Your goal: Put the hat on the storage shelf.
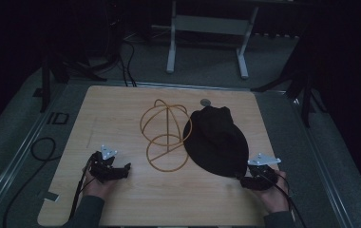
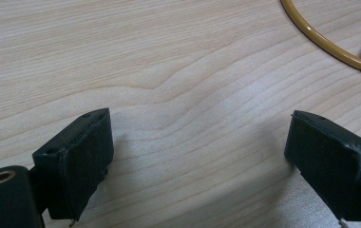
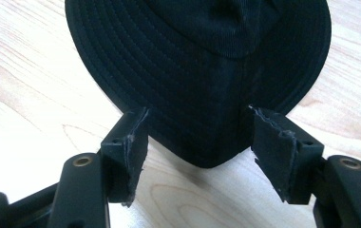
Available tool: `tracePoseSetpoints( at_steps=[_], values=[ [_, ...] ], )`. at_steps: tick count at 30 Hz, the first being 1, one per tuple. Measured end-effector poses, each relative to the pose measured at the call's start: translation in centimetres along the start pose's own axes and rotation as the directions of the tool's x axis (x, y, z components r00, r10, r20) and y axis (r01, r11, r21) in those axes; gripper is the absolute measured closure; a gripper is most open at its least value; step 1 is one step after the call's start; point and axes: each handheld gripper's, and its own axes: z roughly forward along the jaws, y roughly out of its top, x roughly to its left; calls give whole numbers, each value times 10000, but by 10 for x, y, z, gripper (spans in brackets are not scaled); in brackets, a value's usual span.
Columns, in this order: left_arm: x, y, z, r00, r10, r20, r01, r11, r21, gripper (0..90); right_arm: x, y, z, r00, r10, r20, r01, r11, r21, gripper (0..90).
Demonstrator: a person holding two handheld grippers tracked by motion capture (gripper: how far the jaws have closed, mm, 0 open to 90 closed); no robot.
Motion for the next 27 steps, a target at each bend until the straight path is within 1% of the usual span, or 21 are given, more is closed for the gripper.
tracePoseSetpoints(
  at_steps=[8,17,20,25,27],
  values=[
    [0,0,0,10000,-6,1,6,10000,0,94,-3,15,1,9991,-416,-86,419,9982,432,353],
    [0,0,0,10000,-2,13,2,10000,23,94,-10,26,2,9987,-495,-129,502,9968,618,349],
    [0,0,0,10000,0,12,0,10000,25,94,-12,33,3,9979,-611,-197,625,9952,751,345],
    [0,0,0,10000,4,12,-4,10000,29,95,-15,41,4,9975,-633,-316,658,9941,867,338],
    [0,0,0,10000,9,8,-9,10000,30,95,-16,44,4,9969,-708,-330,736,9931,917,338]
  ],
)
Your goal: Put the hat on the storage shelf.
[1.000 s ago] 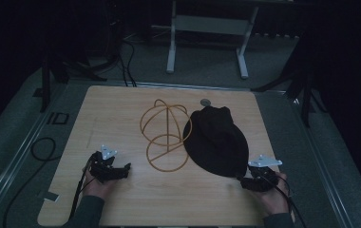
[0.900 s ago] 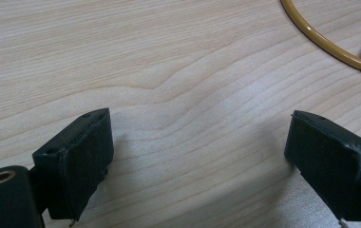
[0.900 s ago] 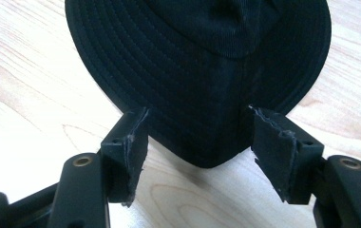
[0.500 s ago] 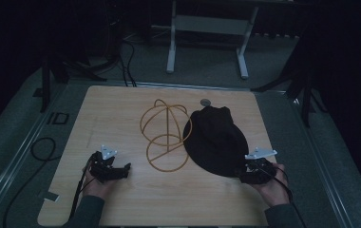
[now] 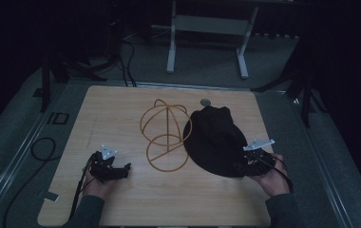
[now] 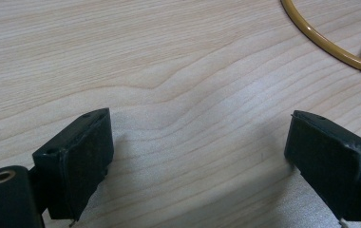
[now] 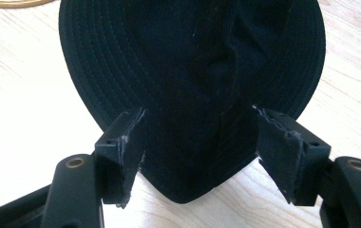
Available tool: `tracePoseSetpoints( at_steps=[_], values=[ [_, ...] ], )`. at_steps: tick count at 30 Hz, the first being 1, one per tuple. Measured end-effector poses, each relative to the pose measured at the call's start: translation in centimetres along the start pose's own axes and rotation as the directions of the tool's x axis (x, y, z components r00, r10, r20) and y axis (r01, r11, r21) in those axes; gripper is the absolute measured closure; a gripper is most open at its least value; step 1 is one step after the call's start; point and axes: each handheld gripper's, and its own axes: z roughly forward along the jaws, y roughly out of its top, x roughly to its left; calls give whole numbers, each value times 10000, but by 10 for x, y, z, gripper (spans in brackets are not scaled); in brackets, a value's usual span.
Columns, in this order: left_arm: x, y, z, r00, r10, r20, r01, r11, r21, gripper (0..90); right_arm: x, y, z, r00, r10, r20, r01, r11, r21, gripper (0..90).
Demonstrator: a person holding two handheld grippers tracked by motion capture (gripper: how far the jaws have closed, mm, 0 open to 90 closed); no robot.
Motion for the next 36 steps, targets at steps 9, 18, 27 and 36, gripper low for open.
tracePoseSetpoints(
  at_steps=[9,18,27,36],
  values=[
    [0,0,0,10000,1,0,-1,10000,1,94,-4,15,0,9993,-308,-199,315,9989,357,366],
    [0,0,0,10000,-7,4,7,10000,1,95,-6,33,-3,9975,-589,-388,610,9966,547,392],
    [0,0,0,10000,0,0,0,10000,-2,94,-9,49,2,9952,-785,-585,842,9911,1030,422],
    [0,0,0,10000,-30,0,30,10000,-14,95,-9,74,7,9915,-1249,-368,1294,9768,1708,365]
  ],
)
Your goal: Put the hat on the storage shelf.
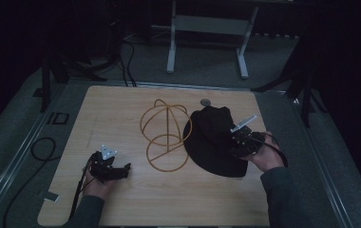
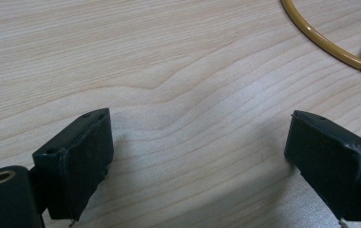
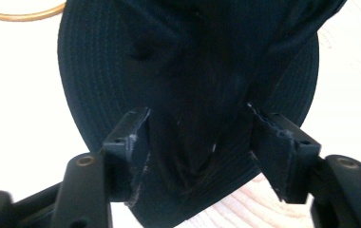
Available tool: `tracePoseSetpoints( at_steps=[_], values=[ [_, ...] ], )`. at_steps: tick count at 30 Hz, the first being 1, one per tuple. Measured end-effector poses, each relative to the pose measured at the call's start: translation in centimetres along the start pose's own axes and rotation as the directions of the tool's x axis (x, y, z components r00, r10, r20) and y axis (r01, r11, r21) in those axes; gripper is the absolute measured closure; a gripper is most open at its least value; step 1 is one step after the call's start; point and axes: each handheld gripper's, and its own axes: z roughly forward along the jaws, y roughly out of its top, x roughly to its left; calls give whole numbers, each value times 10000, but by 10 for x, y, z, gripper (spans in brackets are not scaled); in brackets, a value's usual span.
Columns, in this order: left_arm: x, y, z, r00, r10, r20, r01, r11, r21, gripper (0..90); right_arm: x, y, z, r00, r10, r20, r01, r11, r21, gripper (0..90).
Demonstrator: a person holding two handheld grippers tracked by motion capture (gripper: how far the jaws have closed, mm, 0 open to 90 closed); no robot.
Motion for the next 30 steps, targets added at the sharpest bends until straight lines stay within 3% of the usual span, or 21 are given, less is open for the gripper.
tracePoseSetpoints(
  at_steps=[8,14,18,20,26,27,28,30],
  values=[
    [0,0,0,10000,16,10,-16,10000,12,94,-2,21,7,9999,-100,68,97,9988,475,277],
    [0,0,0,10000,9,13,-9,10000,-3,94,-5,35,12,9999,-138,-3,137,9943,1056,279],
    [0,0,0,10000,14,14,-14,10000,-2,94,-9,41,20,9998,30,-174,-5,9899,1415,292],
    [0,0,0,10000,13,16,-13,10000,0,94,-13,43,24,9988,361,-336,-303,9868,1594,307],
    [0,0,0,10000,14,19,-14,10000,-10,94,-23,42,31,9911,1006,-866,-842,9807,1763,469],
    [0,0,0,10000,14,19,-14,10000,-10,94,-23,42,31,9911,1006,-866,-842,9807,1763,469],
    [0,0,0,10000,12,18,-12,10000,-9,94,-23,42,31,9924,839,-901,-688,9848,1597,567],
    [0,0,0,10000,18,18,-18,10000,-2,94,-23,43,33,9934,750,-868,-607,9856,1578,635]
  ],
)
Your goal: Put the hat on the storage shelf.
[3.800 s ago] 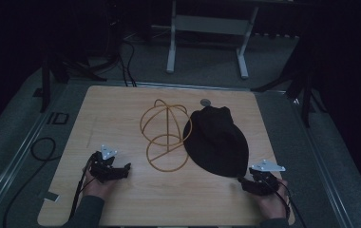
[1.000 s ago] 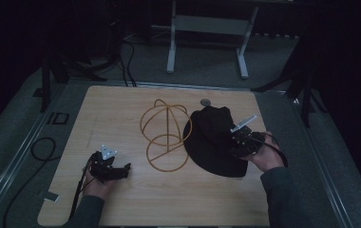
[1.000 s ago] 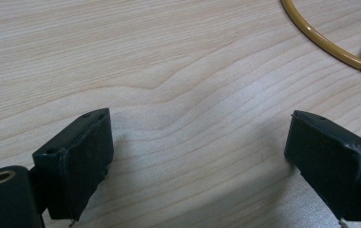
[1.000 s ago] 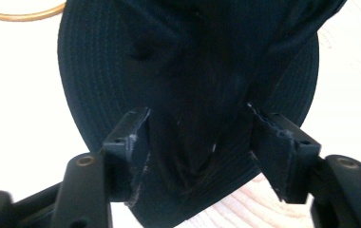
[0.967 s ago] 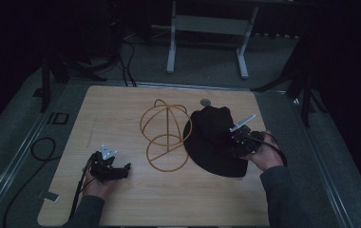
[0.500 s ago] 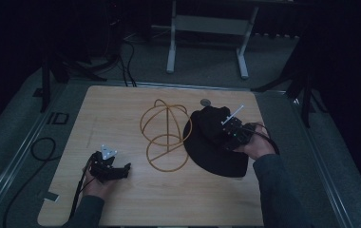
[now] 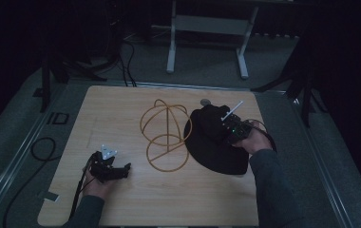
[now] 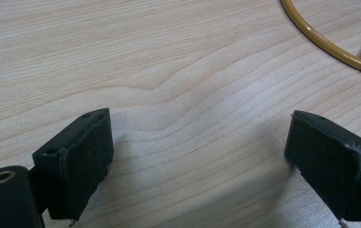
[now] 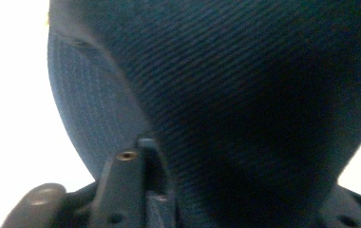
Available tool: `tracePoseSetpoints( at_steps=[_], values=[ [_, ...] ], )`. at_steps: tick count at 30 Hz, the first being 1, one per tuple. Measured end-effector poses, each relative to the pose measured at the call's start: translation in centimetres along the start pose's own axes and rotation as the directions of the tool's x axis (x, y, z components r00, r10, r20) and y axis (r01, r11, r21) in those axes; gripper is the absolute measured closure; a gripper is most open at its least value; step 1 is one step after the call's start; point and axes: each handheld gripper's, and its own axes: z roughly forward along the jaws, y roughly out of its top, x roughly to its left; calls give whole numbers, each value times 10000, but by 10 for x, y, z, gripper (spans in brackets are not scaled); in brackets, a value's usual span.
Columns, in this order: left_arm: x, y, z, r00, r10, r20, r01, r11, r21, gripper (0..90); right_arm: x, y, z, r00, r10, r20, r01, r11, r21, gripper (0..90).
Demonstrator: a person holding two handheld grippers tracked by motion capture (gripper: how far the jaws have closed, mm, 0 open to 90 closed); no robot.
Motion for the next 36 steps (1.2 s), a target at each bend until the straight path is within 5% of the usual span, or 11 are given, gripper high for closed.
tracePoseSetpoints(
  at_steps=[7,22,36],
  values=[
    [0,0,0,10000,-1,1,1,10000,-6,94,-1,1,4,10000,41,-4,-41,10000,-10,858],
    [0,0,0,10000,-11,-2,11,10000,-17,94,3,-1,-15,9983,-385,428,421,9952,-885,883],
    [0,0,0,10000,-7,0,7,10000,-13,94,3,0,-38,9973,-529,519,584,9921,-1109,883]
  ],
)
